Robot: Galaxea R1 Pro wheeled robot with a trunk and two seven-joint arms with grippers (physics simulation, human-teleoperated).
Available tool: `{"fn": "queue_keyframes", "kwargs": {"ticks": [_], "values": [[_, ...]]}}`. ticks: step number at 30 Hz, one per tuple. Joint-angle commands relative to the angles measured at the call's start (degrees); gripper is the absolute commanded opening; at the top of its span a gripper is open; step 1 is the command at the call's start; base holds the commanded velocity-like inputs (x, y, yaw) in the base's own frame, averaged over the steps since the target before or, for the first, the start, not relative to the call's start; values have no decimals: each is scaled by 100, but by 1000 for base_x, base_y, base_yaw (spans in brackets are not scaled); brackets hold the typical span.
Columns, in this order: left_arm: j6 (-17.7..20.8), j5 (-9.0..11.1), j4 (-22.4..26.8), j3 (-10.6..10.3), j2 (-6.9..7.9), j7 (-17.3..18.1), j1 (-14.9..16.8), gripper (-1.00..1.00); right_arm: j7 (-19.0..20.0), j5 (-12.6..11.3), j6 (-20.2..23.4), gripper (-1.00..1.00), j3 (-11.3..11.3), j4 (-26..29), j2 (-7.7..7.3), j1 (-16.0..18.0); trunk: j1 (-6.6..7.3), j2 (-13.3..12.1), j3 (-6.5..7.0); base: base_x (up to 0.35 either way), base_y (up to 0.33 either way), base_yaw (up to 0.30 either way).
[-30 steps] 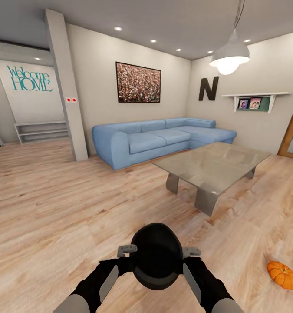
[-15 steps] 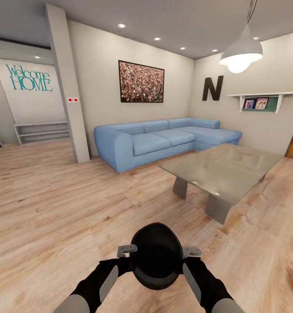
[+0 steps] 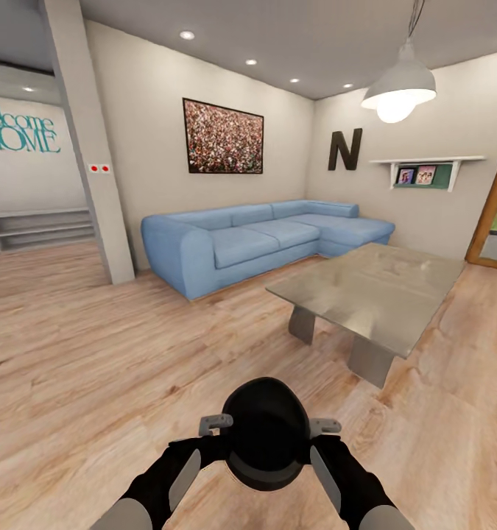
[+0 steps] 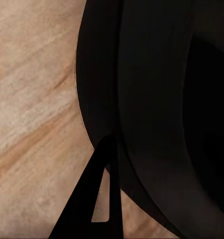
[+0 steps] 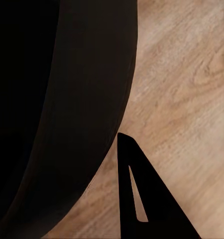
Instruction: Place each of the two pumpkins and all three candles from the living room inside a cabinet in the living room (use any cabinet), then make sure every cabinet is closed, and position the cauldron so it is next to a table in the living room.
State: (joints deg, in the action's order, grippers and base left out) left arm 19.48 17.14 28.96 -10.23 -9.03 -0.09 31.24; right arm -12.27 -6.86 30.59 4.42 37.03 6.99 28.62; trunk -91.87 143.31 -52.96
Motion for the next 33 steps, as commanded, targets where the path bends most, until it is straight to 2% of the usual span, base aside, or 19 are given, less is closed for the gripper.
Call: {"fn": "queue_keyframes", "kwargs": {"ticks": [1, 19, 33], "values": [[30, 16, 40, -31, 7, -5, 1, -100, -48, -131, 16, -100, 50, -6, -5, 4, -1, 3, -5, 304, 184, -271], [30, 11, 55, -30, 12, 1, 1, -100, -48, -131, 17, -100, 43, -12, -5, 4, -1, 3, -5, 242, 207, -281], [30, 10, 83, -23, 21, 6, 1, -100, -48, -131, 16, -100, 43, -12, -5, 4, -1, 3, 21, 22, 58, -284]]}}
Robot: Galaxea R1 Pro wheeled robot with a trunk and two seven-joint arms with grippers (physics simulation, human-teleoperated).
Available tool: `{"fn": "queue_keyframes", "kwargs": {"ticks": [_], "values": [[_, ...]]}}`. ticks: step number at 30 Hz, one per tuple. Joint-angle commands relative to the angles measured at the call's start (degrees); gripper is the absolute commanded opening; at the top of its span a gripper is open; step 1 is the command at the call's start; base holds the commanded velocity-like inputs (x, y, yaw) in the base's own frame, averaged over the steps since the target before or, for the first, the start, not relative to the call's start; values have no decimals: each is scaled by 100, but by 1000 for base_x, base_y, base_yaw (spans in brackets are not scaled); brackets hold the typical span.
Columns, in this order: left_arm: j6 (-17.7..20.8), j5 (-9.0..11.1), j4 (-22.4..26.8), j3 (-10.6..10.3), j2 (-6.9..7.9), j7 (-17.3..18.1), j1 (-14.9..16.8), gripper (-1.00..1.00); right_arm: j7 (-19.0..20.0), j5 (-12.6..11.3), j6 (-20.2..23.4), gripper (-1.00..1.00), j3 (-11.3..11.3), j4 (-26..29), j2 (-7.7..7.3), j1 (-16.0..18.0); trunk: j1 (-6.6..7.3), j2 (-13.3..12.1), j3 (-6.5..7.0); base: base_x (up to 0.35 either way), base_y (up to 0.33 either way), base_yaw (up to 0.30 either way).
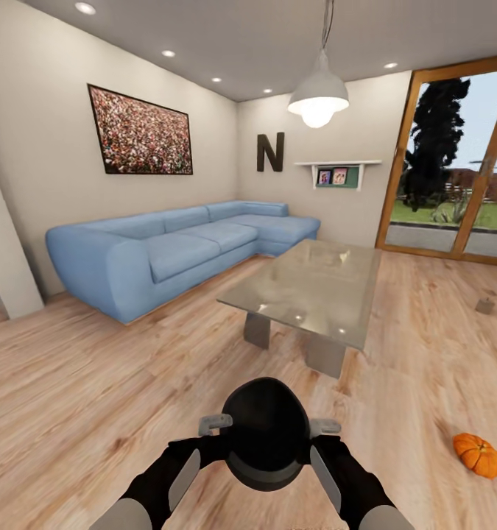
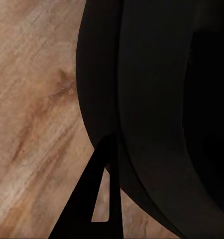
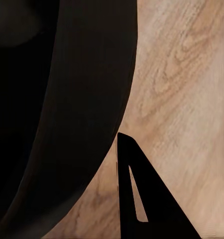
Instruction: Place each of the two pumpkins and all three candles from the living room inside a cabinet in the living room (use any cabinet), then make sure every cabinet is closed, and position the cauldron so it is next to a table in the living room.
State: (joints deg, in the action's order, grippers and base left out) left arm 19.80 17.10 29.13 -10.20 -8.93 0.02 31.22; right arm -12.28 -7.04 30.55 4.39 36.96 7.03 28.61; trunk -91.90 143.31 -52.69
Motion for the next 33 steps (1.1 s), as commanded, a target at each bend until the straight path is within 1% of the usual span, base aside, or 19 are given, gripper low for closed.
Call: {"fn": "queue_keyframes", "kwargs": {"ticks": [1, 11, 18, 33], "values": [[-3, 17, 67, -26, 12, -4, 2, -100, -46, -113, 20, -100, 46, -5, -9, 5, 2, 3, -3, 0, 192, -285], [-3, 15, 67, -26, 14, 0, 4, -100, -46, -113, 21, -100, 50, -5, -9, 5, 2, 3, 22, 5, 264, -285], [-3, 14, 67, -26, 14, 6, 1, -100, -50, -113, 20, -100, 47, -5, -9, 5, 2, 3, 38, 138, 277, -251], [-3, 15, 67, -26, 14, 6, 0, -100, -55, -112, 19, -100, 53, 4, -9, 5, 2, 3, 40, 222, 229, -15]]}}
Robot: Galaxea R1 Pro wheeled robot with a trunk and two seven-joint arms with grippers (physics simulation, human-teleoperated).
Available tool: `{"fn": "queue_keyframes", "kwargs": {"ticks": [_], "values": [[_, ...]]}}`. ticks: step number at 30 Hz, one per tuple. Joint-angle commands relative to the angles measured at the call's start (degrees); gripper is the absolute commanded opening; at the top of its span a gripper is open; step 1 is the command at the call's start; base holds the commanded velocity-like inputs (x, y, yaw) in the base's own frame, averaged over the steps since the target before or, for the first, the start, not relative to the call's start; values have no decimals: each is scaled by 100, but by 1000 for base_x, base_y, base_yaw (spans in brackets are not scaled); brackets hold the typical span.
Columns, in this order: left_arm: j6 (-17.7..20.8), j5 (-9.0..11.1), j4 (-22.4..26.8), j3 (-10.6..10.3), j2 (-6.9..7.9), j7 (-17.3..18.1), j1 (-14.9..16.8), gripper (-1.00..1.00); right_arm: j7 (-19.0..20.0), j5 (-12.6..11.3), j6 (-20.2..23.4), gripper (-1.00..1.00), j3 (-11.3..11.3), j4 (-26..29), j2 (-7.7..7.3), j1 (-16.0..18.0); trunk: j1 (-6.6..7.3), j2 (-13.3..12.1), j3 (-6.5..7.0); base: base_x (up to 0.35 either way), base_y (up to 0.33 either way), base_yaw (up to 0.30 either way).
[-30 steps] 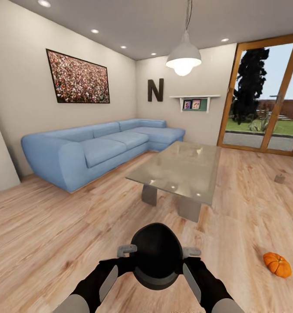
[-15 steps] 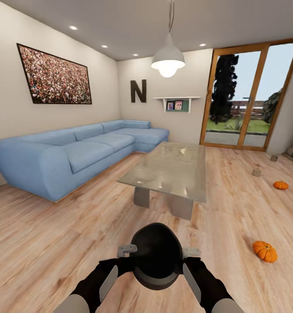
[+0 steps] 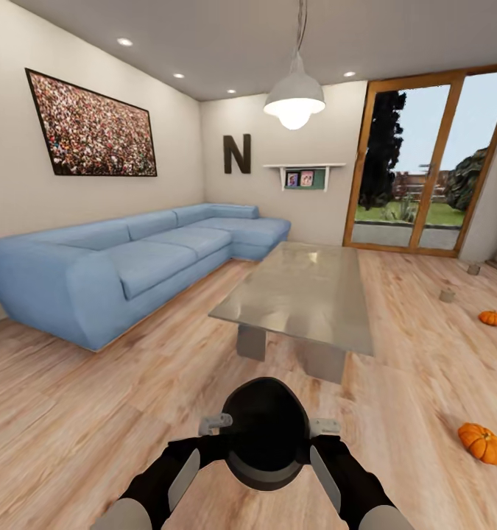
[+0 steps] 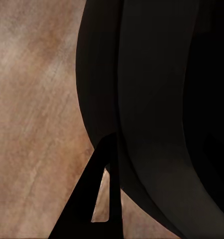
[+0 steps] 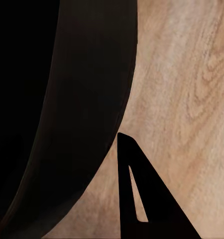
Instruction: Place each of the two pumpkins and all three candles from the living room inside a cabinet in the living room (use any cabinet), then make sure every cabinet is closed, and position the cauldron so it is next to a table in the living room.
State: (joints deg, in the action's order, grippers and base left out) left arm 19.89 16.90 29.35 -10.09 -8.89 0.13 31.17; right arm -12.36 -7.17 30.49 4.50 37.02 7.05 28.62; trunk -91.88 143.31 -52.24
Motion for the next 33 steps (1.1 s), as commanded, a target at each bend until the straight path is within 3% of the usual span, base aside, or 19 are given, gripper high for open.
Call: {"fn": "queue_keyframes", "kwargs": {"ticks": [1, 8, 18, 33], "values": [[-11, 35, 44, -37, 10, -4, 6, -100, -45, -99, 23, -100, 41, -2, -10, 3, 0, 3, -3, 196, 223, -120], [-11, 34, 44, -37, 10, -4, 6, -100, -38, -100, 23, -100, 34, -2, -19, 3, 0, 3, 23, 168, 203, -232], [-11, 35, 44, -38, 10, -4, 9, -100, -40, -100, 25, -100, 34, -2, -19, 3, 0, 3, 69, 47, 24, -262], [-11, 35, 51, -37, 10, -4, 8, -100, -39, -100, 20, -100, 34, -2, -20, 3, 0, 3, 98, 238, 0, -86]]}}
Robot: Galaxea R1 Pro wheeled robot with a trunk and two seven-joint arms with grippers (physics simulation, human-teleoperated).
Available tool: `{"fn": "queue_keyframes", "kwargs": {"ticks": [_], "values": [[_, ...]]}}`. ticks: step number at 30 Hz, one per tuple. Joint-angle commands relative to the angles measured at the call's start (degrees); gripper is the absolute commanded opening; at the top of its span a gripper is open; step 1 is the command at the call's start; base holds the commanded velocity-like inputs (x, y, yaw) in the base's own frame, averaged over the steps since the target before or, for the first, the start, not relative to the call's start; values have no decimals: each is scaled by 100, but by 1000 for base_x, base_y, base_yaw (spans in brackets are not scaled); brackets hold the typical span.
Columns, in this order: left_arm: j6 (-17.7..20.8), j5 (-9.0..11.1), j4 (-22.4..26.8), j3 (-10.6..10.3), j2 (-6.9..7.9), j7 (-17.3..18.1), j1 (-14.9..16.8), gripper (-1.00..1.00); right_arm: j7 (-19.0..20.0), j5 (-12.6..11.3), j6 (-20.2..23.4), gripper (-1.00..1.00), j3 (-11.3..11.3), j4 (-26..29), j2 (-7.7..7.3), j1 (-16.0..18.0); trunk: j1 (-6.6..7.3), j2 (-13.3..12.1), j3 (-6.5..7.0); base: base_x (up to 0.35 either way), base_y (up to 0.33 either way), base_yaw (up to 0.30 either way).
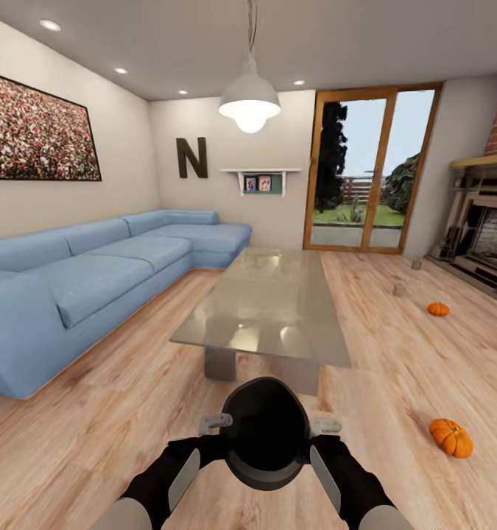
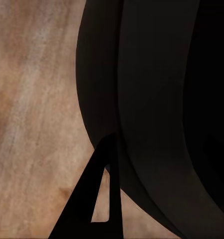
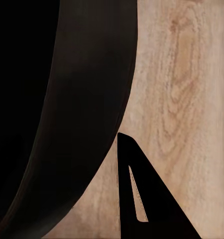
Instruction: Place each of the two pumpkins and all three candles from the living room inside a cabinet in the living room (use any cabinet), then make sure every cabinet is closed, and position the cauldron so it is next to a table in the living room.
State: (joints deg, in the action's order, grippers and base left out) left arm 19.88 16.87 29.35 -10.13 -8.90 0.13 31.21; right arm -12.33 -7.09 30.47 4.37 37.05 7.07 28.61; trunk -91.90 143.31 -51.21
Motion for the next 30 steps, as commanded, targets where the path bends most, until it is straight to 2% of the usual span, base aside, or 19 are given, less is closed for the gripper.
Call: {"fn": "queue_keyframes", "kwargs": {"ticks": [1, 8, 21, 30], "values": [[-11, 39, 56, -33, 11, -4, 4, -100, -41, -108, 21, -100, 47, -5, -22, 4, 2, 3, 1, 23, 0, -226], [-11, 36, 70, -32, 11, -4, 2, -100, -44, -108, 26, -100, 47, -10, -22, 4, 2, 3, 34, 4, 0, -192], [-11, 36, 78, -34, 11, -4, 1, -100, -50, -108, 29, -100, 47, -5, -22, 4, 2, 3, 36, 0, 0, -7], [-11, 37, 79, -41, 9, -4, 2, -100, -50, -108, 27, -100, 47, -5, -22, 4, -22, 15, -163, 0, 0, 0]]}}
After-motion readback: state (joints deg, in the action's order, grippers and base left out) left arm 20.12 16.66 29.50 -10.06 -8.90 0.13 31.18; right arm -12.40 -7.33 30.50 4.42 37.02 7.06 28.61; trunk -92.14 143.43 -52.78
